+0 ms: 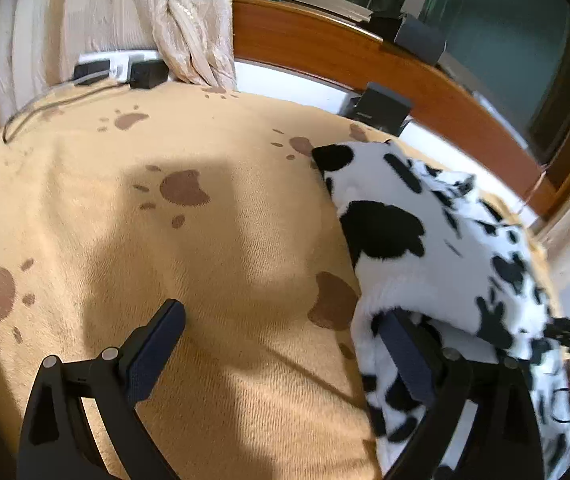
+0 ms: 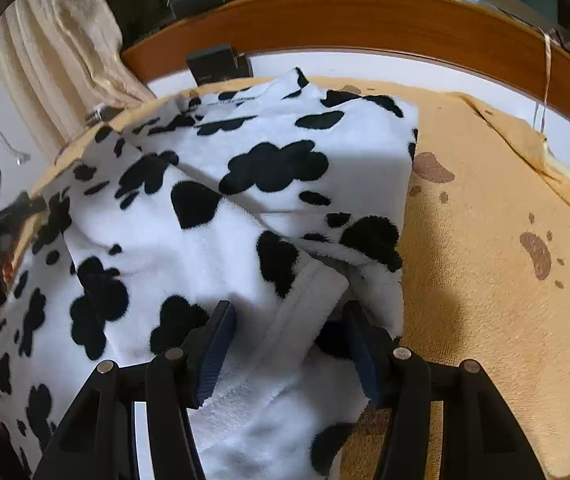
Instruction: Fold clothes
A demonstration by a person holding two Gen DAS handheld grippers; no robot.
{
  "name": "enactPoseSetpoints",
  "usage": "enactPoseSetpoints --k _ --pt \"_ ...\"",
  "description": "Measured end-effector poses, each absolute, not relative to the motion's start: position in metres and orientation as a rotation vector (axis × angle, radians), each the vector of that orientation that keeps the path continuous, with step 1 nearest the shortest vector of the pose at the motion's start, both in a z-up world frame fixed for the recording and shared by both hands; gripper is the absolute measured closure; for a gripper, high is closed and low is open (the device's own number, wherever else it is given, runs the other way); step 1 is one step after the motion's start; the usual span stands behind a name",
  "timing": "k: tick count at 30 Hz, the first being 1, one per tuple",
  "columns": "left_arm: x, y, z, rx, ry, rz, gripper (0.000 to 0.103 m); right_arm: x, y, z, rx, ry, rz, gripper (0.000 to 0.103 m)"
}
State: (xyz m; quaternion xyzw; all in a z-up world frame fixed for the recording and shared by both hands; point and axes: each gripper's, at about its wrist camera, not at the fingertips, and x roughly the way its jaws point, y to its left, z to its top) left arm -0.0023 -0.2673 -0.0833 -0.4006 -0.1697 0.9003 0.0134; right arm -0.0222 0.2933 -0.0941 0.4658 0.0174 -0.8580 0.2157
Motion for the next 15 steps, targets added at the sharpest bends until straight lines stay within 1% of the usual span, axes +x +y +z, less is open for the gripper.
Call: enactPoseSetpoints --k 3,5,7,8,9,10,11,15 --pt "0.002 -0.281 -0.065 -1.17 -0.604 2.832 0.005 -0.024 0.305 -0.091 1.267 -0.09 -2.364 0.045" --pt "0.0 -0.292 -0.052 -1.096 -0.696 2.827 0.003 -0.027 0.311 -0.093 1.264 -0.178 -2.342 0.045" --pt "-0.016 -0.29 -0.047 -1.116 -0.703 2.787 0.002 -0.031 0.316 -0.095 1.264 -0.248 -2.323 0.045" --pt "-0.024 -0.289 -0.044 -1.128 -0.704 2.766 0.001 -0.032 0.315 -0.095 1.261 -0.245 -2.323 0.046" --pt "-0.036 -0.282 -0.045 -1.16 -0.68 2.75 0.001 -0.031 0.311 -0.094 1.252 -0.214 -2.329 0.05" --pt "-0.047 -0.274 -0.046 -1.195 -0.653 2.733 0.001 -0.03 0.308 -0.093 1.243 -0.182 -2.335 0.059" --pt "-0.059 -0.266 -0.047 -1.229 -0.626 2.716 0.001 -0.029 0.304 -0.092 1.232 -0.149 -2.338 0.077" --pt "-0.11 -0.239 -0.058 -1.351 -0.603 2.618 0.001 -0.015 0.289 -0.084 1.176 0.003 -2.383 0.081"
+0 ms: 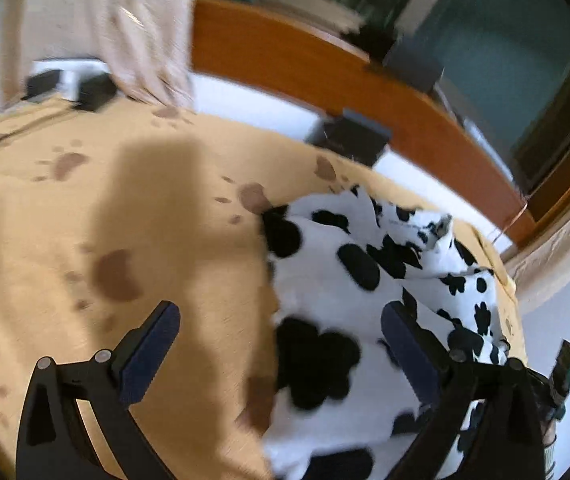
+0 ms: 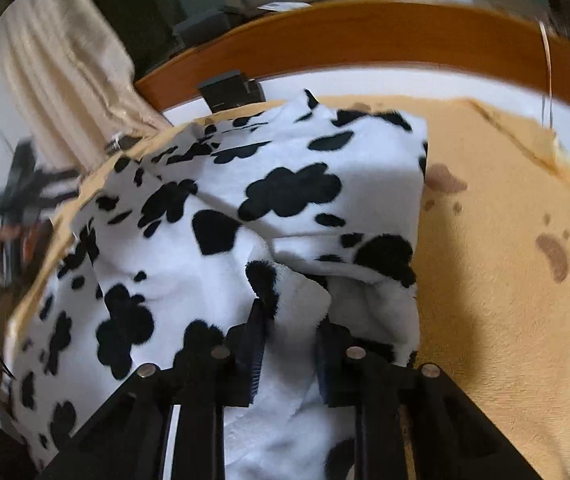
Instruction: Fold clothes
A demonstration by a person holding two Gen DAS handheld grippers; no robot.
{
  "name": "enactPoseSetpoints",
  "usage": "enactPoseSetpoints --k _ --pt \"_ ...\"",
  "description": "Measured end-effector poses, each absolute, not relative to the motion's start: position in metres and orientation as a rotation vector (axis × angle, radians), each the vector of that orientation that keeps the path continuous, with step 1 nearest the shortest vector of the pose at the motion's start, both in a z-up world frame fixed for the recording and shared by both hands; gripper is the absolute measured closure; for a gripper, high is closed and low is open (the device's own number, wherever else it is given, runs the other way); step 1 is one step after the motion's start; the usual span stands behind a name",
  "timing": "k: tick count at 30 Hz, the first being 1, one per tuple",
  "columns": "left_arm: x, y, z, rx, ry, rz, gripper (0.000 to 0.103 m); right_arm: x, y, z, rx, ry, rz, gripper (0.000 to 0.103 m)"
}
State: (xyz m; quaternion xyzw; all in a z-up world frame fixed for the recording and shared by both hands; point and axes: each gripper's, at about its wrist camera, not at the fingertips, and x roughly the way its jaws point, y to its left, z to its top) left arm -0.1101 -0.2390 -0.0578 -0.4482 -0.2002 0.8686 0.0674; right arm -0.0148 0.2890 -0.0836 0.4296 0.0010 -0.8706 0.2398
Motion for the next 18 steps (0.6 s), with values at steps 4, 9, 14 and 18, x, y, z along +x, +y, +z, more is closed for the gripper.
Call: enactPoseSetpoints --k 4,9,14,18 --pt "-0.145 -0.224 -0.07 -1.444 -0.61 2.567 0.001 0.001 0.28 -0.065 1.097 0.106 -2.436 0.082" --pt "-0.169 -0.216 -0.088 -1.525 -0.61 2.534 0.005 0.015 0.271 -0.044 1.012 0.17 -2.467 0.082" --pt "-0.167 -0.226 -0.092 -1.475 -0.68 2.51 0.072 0.021 0.265 -0.019 0.909 0.181 -2.508 0.082" --pt "-0.157 -0.242 -0.082 -1.368 -0.774 2.551 0.084 0.016 0.264 0.008 0.795 0.195 -2.559 0.082"
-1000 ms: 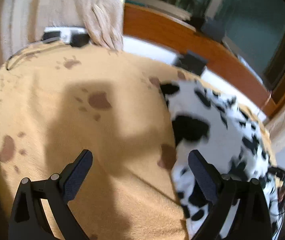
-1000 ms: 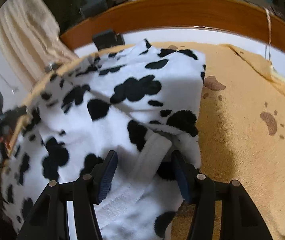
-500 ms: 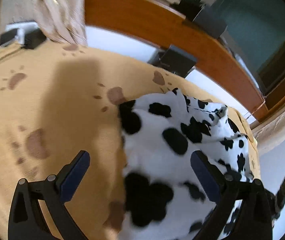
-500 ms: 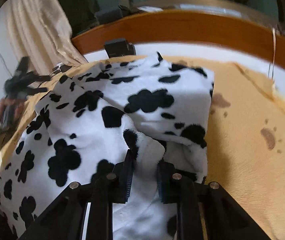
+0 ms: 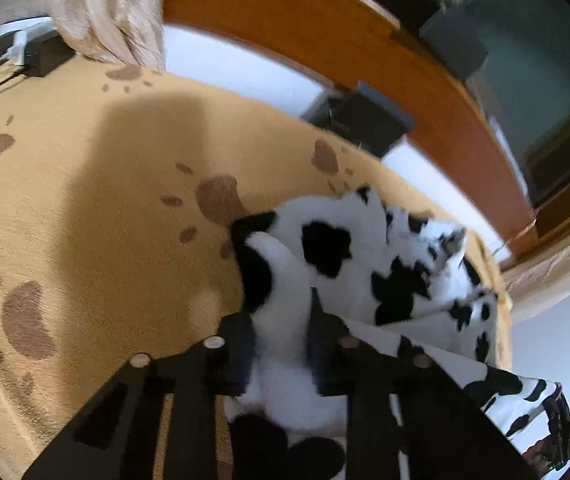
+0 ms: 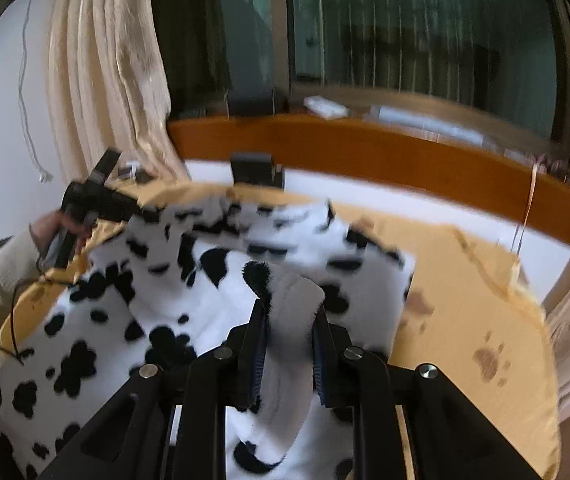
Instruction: Fold clothes
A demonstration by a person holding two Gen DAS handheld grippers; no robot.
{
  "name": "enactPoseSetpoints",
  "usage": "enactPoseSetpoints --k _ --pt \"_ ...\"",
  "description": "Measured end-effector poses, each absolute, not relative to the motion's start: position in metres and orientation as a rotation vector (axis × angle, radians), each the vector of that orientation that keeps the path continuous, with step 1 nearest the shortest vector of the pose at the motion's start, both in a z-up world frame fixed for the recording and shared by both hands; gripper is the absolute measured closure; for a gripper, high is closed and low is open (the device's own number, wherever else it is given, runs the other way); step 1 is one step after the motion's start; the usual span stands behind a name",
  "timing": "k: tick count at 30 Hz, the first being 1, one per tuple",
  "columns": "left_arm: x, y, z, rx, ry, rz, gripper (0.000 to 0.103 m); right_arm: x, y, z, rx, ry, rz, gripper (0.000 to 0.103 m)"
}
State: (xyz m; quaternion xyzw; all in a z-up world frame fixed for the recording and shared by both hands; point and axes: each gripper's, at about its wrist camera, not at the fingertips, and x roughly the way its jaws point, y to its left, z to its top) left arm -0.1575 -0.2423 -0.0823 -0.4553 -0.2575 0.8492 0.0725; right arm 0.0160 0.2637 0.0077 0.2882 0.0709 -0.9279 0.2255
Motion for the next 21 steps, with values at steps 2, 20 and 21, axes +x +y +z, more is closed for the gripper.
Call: enactPoseSetpoints --k 2,20,21 --pt "-0.151 -0.252 -0.076 -1.314 -0.814 2.595 0.085 0.009 0.262 0.017 0.753 0.199 -2.578 0.082" --pt "-0.159 -0.269 -0.096 -1.329 -0.939 2.542 0.085 -0.104 0.279 -0.044 1.068 0.045 -2.576 0.032" --pt "-0.159 -0.269 -0.097 -1.329 -0.941 2.539 0.084 -0.104 0.281 -0.047 1.088 0.031 -2.568 0.032"
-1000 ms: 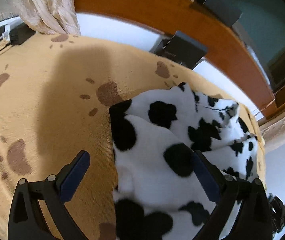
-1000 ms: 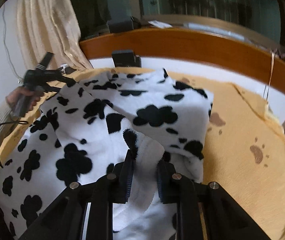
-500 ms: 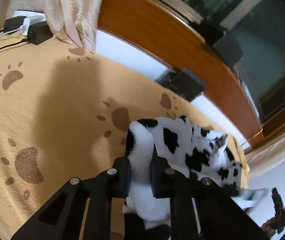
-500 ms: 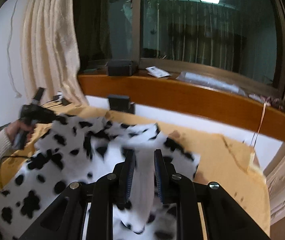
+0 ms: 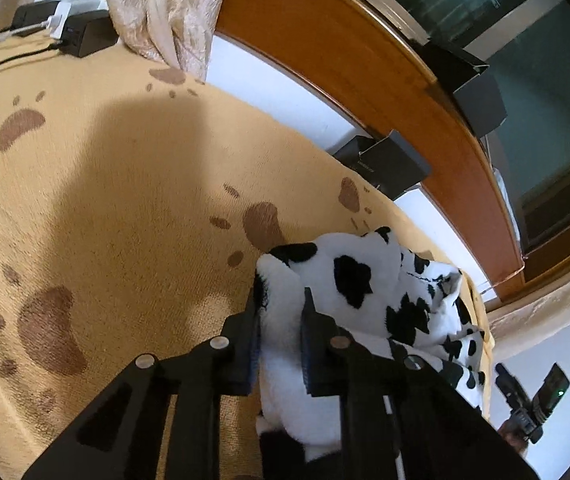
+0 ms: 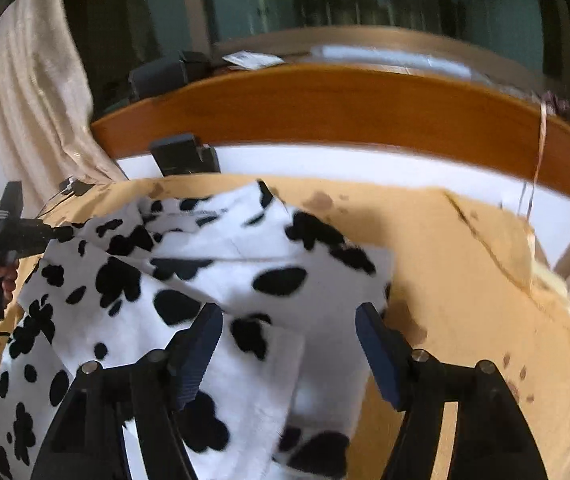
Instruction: Fold clothes
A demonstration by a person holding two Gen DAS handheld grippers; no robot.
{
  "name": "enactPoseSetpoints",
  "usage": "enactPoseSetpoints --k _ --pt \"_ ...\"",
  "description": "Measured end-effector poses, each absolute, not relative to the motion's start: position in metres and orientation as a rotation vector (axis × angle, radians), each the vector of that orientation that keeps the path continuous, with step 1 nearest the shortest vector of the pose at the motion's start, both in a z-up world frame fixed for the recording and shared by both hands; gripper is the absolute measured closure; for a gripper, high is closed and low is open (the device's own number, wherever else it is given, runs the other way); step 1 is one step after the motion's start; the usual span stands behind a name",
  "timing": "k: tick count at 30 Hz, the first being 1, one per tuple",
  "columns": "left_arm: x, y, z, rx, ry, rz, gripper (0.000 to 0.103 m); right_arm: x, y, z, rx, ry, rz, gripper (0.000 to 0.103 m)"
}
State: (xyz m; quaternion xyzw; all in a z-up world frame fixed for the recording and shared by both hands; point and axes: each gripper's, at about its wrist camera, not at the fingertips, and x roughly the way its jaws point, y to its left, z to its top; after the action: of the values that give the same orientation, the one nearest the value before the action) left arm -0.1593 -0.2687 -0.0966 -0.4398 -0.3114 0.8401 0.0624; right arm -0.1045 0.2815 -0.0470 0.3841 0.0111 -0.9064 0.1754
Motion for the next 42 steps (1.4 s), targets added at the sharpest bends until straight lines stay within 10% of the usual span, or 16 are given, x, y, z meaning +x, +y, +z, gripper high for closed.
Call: enactPoseSetpoints --k 5,9,17,21,23,25,40,42 --pt "-0.162 -0.266 -0.098 -1.359 -0.901 2.544 0.082 -0.108 0.265 -0.066 1.171 0.095 -2.471 0.033" --pt "-0.161 -0.268 -0.101 -1.372 -0.894 2.563 0.082 -0.104 0.242 -0.071 1.149 0.21 -2.443 0.083" --pt "-0.158 -0.273 -0.102 -1.353 -0.902 2.584 0.081 -0.102 0.225 -0.004 0.852 0.396 -2.616 0.087" --pt "-0.155 -0.277 -0.102 -1.354 -0.907 2.576 0.071 -0.13 0.227 -0.035 1.008 0.373 -2.565 0.076" --pt "-0.145 -0.284 -0.098 -1.337 -0.922 2.564 0.028 -0.136 0.227 -0.057 1.098 0.362 -2.516 0.045" --pt "-0.129 -0.29 -0.09 -1.304 -0.911 2.568 0.016 -0.126 0.228 -0.061 1.085 0.343 -2.526 0.031" --pt "-0.033 -0.189 -0.058 -1.088 0.258 2.651 0.015 -0.1 0.142 -0.008 0.92 0.295 -2.334 0.027" --pt "-0.037 -0.193 -0.06 -1.083 0.21 2.664 0.035 -0.094 0.126 -0.002 0.907 0.322 -2.294 0.027"
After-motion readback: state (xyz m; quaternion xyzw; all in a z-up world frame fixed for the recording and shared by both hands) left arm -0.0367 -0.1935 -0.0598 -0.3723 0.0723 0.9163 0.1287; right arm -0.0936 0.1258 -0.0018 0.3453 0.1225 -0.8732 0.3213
